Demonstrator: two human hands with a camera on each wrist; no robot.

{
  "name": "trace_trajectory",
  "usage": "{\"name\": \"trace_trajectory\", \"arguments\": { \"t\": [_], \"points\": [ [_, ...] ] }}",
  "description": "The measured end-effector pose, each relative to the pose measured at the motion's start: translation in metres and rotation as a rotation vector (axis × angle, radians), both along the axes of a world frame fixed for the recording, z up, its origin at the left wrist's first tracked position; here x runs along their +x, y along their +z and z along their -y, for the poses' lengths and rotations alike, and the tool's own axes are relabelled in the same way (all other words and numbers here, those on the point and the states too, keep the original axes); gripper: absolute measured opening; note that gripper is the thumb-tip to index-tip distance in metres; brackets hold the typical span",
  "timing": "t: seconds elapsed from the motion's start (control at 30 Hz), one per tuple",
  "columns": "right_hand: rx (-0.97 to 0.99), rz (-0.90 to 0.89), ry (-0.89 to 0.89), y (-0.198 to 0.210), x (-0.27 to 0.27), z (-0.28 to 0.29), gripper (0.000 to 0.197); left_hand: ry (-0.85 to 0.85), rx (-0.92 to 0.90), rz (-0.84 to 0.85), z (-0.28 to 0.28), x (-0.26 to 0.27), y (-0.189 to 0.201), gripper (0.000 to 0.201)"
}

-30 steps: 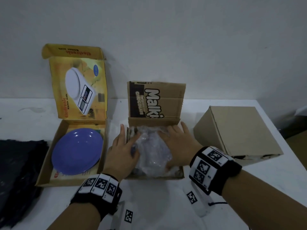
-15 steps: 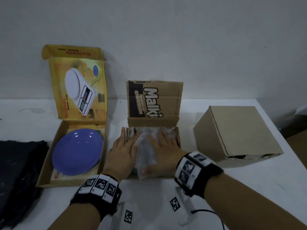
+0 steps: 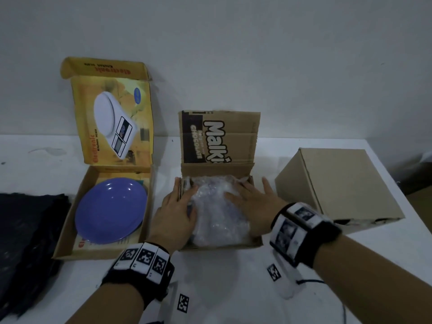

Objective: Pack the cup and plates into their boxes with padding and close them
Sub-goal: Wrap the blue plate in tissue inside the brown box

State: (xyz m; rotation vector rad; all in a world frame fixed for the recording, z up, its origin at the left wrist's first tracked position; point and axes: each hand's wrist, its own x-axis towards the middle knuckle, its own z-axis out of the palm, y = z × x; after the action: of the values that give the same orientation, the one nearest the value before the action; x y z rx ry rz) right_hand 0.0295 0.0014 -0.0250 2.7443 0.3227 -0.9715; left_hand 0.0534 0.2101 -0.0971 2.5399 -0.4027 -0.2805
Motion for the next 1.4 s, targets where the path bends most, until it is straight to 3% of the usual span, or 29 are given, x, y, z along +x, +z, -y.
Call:
{"name": "trace_trajectory", "arguments": {
  "t": [0.1,0.33,0.53,0.67,0.8,0.93,1.07,1.13,1.23,1.27,1.33,1.4],
  "points": [
    [-0.007,0.054,0.005,-0.005,-0.009,-0.008,0.092,0.004,0.015,-0.006,0.002,0.0,0.0,0.055],
    [0.148,-0.027,-0.138,0.003,-0.011,-0.005,0.102,-0.031,0.003,-0.008,-0.001,0.002,0.0,0.053],
    [0.054,0.115,-0.106,-0.021,-0.017,-0.011,0.109,-0.057,0.004,-0.043,-0.002,0.003,0.0,0.059],
    [0.277,0.326,-0.193,-0.009,-0.011,-0.026,0.099,-0.07,-0.015,-0.032,-0.003,0.004,-0.003,0.06],
    [0.305,0.235,-0.294,-0.034,-0.017,-0.046,0.116,-0.05,-0.032,-0.046,-0.003,0.003,-0.003,0.052],
    [0.272,0.469,-0.301,-0.059,-0.017,-0.054,0.1,-0.04,-0.055,-0.053,-0.003,0.003,-0.004,0.05],
    [0.354,0.327,-0.289,-0.051,-0.019,-0.043,0.119,-0.043,-0.224,0.0,-0.005,0.001,-0.005,0.051],
    [0.564,0.517,-0.427,-0.038,-0.02,-0.036,0.103,0.026,-0.422,0.025,-0.006,-0.001,-0.004,0.05],
    [0.926,0.892,-0.786,-0.022,-0.015,-0.021,0.07,0.18,-0.63,0.02,-0.004,-0.001,0.006,0.051],
    [1.016,0.895,-0.925,-0.017,-0.009,-0.012,0.064,0.224,-0.689,0.004,-0.002,0.001,0.011,0.048],
    [1.163,0.69,-1.143,-0.004,0.002,0.002,0.058,0.29,-0.782,-0.052,0.002,0.012,0.021,0.045],
    [1.27,0.498,-1.21,0.007,0.007,0.011,0.051,0.321,-0.82,-0.12,0.004,0.025,0.031,0.049]
  ]
}}
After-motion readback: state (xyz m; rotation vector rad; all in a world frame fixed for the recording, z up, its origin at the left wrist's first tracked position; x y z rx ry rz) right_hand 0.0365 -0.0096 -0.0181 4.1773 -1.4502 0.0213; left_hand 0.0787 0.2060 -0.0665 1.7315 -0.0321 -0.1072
